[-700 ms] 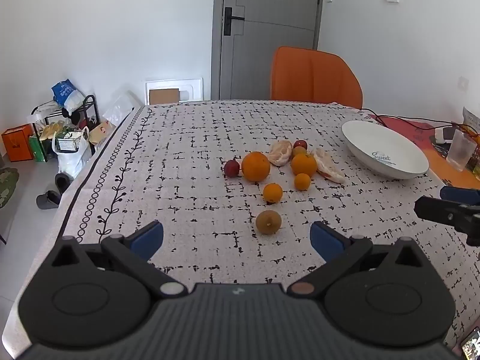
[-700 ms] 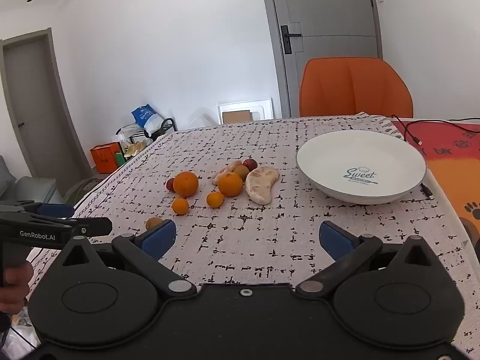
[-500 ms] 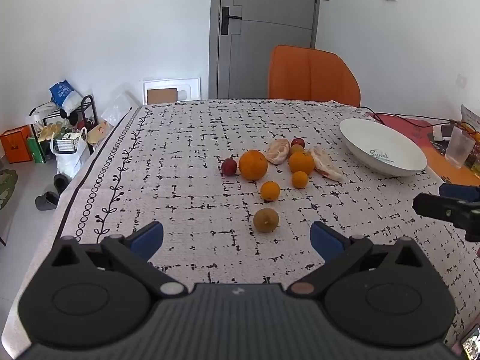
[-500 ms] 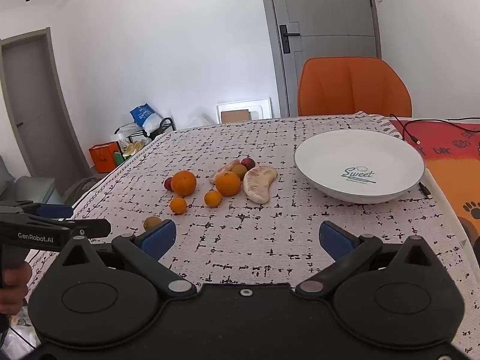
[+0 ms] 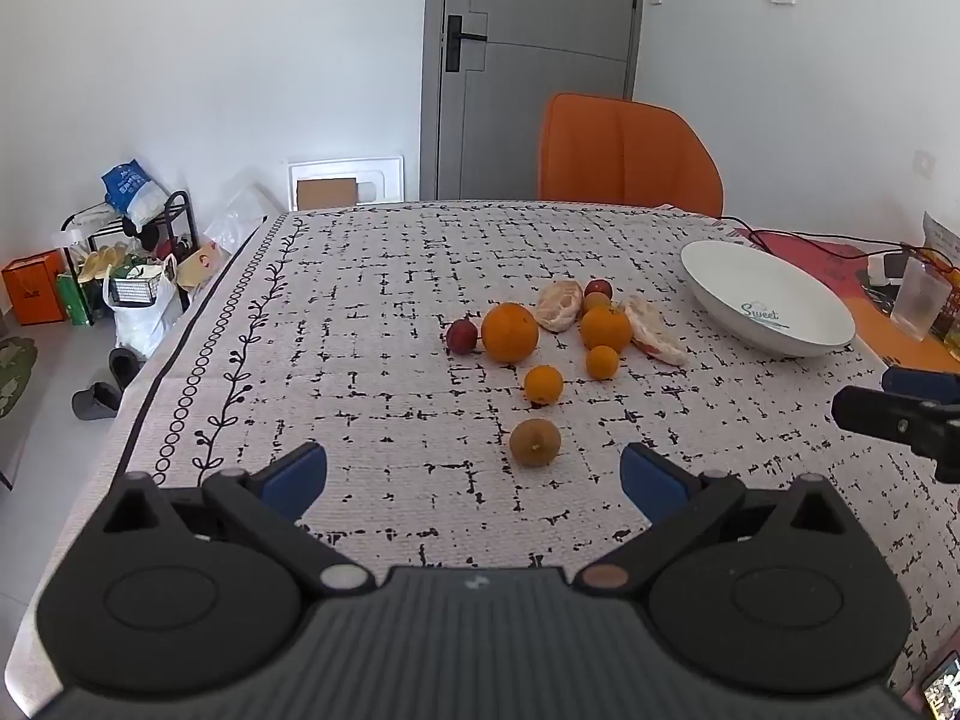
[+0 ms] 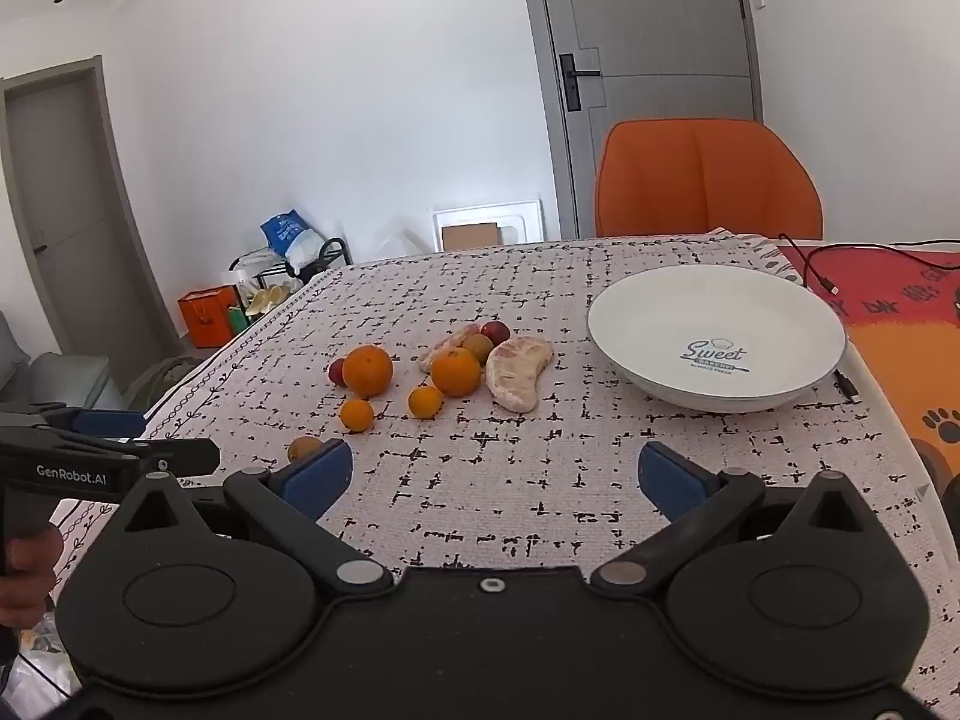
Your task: Organize fruits
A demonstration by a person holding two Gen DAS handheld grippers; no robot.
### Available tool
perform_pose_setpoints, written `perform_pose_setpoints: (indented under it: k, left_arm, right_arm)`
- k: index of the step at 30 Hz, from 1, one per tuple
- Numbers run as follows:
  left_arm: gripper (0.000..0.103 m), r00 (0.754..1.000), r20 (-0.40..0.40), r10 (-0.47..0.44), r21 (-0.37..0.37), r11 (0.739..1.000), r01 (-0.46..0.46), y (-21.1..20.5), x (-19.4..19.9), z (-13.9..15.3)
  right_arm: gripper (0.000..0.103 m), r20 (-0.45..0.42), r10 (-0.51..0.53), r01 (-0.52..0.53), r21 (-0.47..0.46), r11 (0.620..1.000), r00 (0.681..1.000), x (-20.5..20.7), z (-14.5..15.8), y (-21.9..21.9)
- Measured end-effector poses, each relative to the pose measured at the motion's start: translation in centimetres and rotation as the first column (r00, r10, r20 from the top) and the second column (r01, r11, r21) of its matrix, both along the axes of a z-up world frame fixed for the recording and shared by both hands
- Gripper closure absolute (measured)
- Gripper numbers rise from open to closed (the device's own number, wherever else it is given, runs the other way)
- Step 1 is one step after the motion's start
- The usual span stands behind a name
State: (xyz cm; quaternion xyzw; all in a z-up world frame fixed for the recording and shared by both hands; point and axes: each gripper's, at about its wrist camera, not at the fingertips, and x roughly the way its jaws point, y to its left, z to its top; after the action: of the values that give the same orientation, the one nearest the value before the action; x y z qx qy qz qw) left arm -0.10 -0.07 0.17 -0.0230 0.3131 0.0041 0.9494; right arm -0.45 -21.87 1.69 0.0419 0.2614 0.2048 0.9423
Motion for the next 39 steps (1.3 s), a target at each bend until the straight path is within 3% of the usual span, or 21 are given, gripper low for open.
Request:
perform_pose_setpoints:
  k: [39]
  left_arm:
    - [0.0,1.0,0.013,-0.018,-0.006,1.0,0.018,-0.21,-0.23,0.18]
  right_arm:
    - [0.0,0.016,-0.015,0.016,-0.023,1.0,1.0,-0.62,-0.06,-0.33]
